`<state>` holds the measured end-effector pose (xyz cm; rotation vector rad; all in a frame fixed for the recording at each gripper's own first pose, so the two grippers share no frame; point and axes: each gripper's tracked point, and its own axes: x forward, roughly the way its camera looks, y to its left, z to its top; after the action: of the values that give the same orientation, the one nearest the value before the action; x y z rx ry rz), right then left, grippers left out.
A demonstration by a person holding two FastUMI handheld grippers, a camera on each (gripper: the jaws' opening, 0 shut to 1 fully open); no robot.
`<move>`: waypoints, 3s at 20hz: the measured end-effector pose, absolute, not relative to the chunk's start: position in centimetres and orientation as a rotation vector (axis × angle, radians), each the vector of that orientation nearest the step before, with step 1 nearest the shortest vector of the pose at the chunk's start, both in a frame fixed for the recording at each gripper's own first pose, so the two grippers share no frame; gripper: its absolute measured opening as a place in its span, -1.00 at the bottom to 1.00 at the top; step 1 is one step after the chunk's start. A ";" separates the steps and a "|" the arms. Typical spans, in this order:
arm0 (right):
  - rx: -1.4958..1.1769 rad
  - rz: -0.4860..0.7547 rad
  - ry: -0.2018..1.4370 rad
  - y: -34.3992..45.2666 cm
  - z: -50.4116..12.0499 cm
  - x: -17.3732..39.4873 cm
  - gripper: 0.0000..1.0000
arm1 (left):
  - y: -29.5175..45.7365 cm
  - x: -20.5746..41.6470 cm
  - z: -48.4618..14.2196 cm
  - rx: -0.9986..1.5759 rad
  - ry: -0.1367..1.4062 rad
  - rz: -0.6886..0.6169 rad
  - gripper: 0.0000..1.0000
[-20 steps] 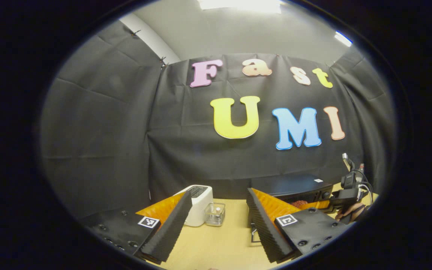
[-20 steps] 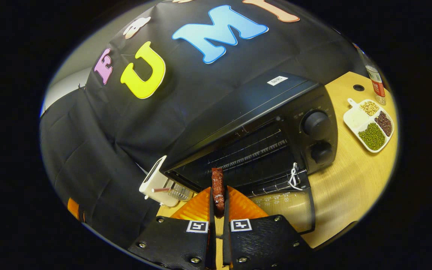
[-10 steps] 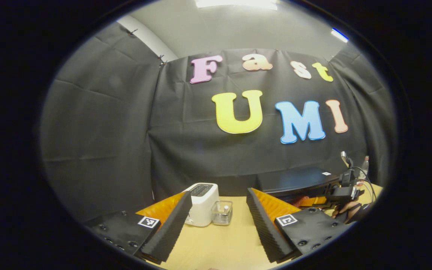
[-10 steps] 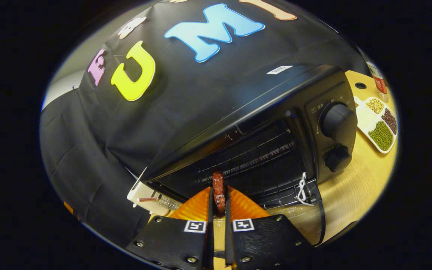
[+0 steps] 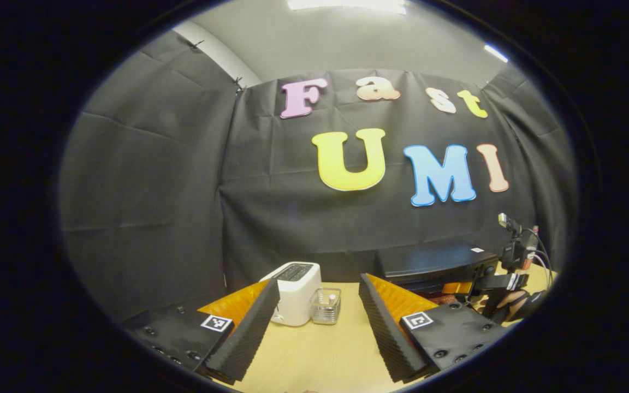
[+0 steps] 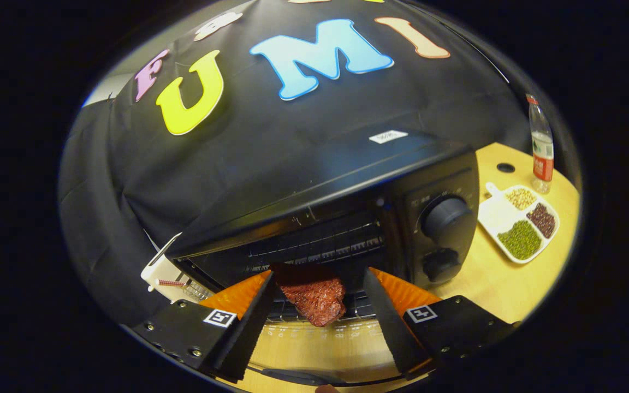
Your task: Open the electric oven with the left hand, put the food in, and close the electric oven.
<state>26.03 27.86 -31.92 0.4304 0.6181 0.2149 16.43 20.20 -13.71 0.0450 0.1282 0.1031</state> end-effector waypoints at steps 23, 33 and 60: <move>0.095 0.147 0.287 9.8 -13.8 10.4 0.94 | 2.3 13.1 -27.2 0.059 0.393 -0.130 0.94; 0.059 -0.015 0.329 2.7 -14.2 6.6 0.94 | -2.6 13.8 -38.2 0.050 0.724 -0.177 1.00; 0.012 -0.154 0.323 -1.2 -13.4 5.1 0.94 | -5.8 17.7 -40.9 0.052 0.854 -0.218 0.95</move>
<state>5.14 -1.21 -13.38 0.0117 0.3229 -0.1540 17.70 -5.76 -40.85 0.0523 0.8537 -0.2182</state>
